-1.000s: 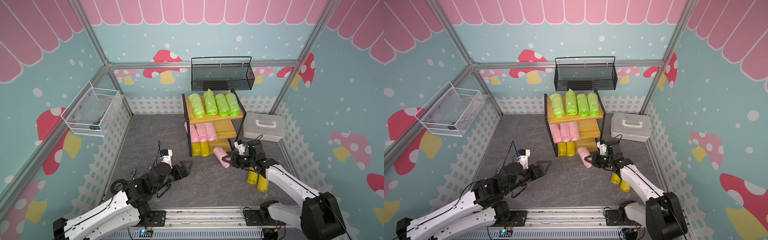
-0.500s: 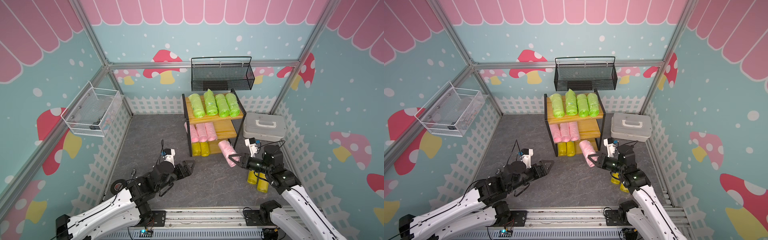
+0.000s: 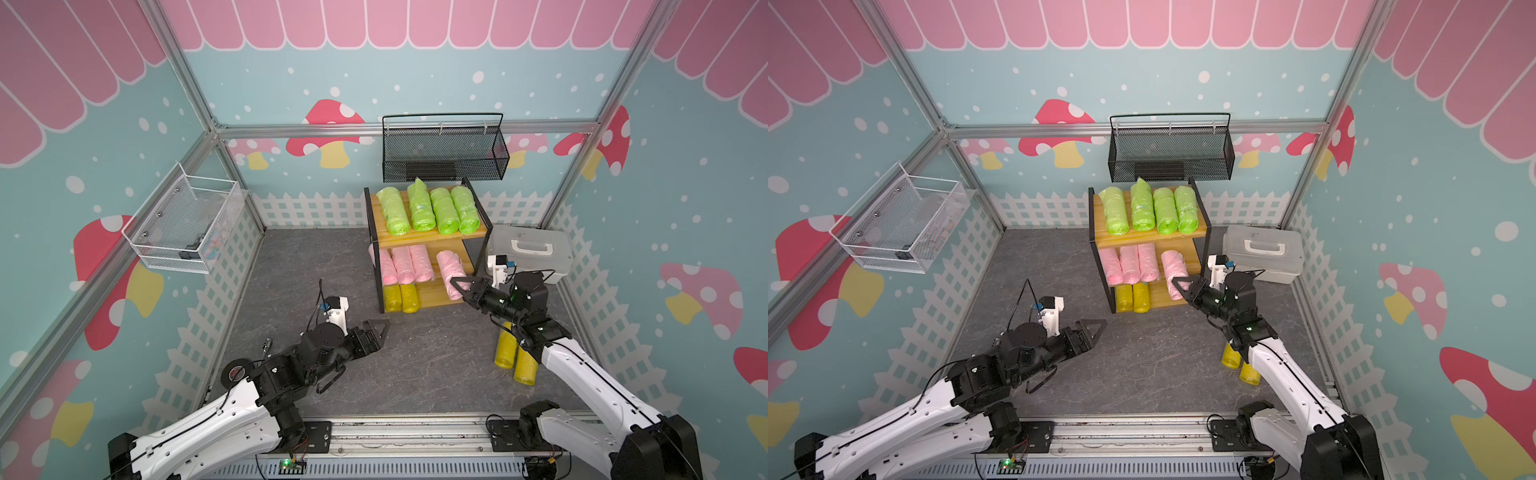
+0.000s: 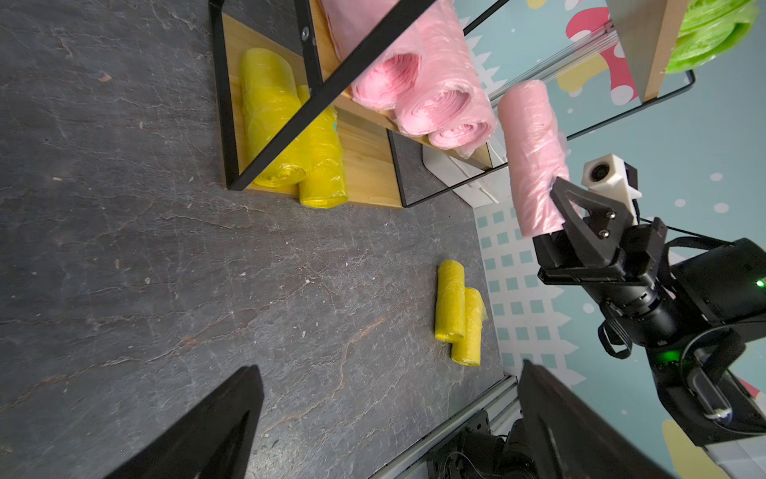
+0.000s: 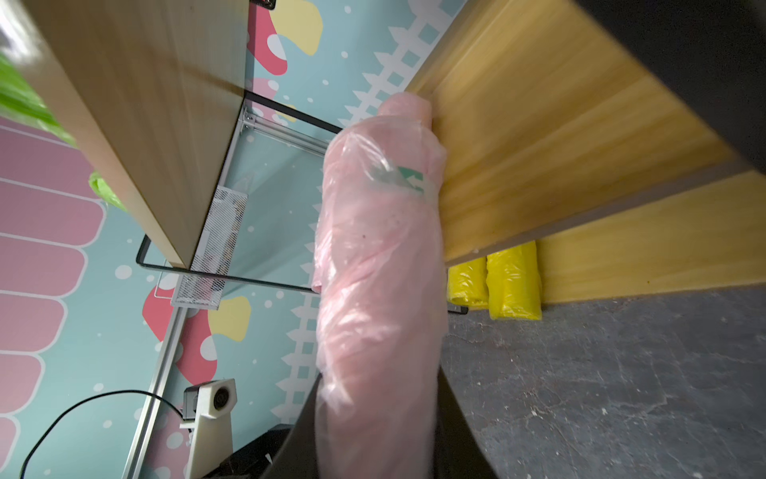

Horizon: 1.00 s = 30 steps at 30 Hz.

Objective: Sort the rolls of trash bags by color and place them on the shelf
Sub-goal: Place the roll of trash bags on the shelf.

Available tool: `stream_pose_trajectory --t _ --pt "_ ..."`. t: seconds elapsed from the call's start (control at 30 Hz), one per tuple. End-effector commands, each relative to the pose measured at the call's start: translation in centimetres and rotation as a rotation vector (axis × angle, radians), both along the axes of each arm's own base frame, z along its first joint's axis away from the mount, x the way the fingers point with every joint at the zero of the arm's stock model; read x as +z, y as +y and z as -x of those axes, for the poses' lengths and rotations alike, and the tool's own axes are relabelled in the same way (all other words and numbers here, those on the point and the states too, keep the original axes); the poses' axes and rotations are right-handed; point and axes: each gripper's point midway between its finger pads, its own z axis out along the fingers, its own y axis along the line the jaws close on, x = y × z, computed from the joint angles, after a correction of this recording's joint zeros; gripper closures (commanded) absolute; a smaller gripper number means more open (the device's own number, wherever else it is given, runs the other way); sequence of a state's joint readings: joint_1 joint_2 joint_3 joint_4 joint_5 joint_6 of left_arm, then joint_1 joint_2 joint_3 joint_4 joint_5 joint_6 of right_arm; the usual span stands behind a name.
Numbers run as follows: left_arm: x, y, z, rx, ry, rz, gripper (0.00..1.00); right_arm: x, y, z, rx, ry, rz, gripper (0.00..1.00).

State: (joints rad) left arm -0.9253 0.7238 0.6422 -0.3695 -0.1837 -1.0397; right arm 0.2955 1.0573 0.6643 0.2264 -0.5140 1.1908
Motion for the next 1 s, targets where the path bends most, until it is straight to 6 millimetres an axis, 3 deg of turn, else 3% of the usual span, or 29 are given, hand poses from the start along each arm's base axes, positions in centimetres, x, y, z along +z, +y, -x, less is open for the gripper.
stream_pose_trajectory --t 0.0,0.13,0.3,0.4,0.53,0.73,0.97 --pt "0.6 0.0 -0.4 0.003 -0.019 -0.013 0.02 4.0 0.0 -1.8 -0.043 -0.117 -0.076 1.0" --pt "0.4 -0.5 -0.5 -0.006 -0.013 -0.016 0.02 3.9 0.1 -3.4 -0.073 -0.101 -0.092 1.0" --pt "0.2 -0.7 -0.7 -0.012 -0.013 -0.026 0.02 3.6 0.2 -5.1 -0.106 -0.079 -0.098 0.91" --pt "0.2 -0.8 -0.7 -0.016 -0.015 -0.029 0.01 3.0 0.1 -5.9 -0.127 -0.05 -0.104 0.8" --pt "0.1 -0.8 -0.7 -0.019 -0.013 -0.033 0.02 1.9 0.4 -6.4 -0.127 0.018 -0.088 0.53" --pt "0.0 -0.7 -0.7 -0.018 -0.01 -0.032 0.02 -0.5 0.6 -5.5 -0.104 0.121 -0.025 0.31" --pt "0.1 -0.7 -0.6 -0.022 -0.009 -0.027 0.01 -2.7 -0.4 -2.6 -0.091 0.205 0.072 0.28"
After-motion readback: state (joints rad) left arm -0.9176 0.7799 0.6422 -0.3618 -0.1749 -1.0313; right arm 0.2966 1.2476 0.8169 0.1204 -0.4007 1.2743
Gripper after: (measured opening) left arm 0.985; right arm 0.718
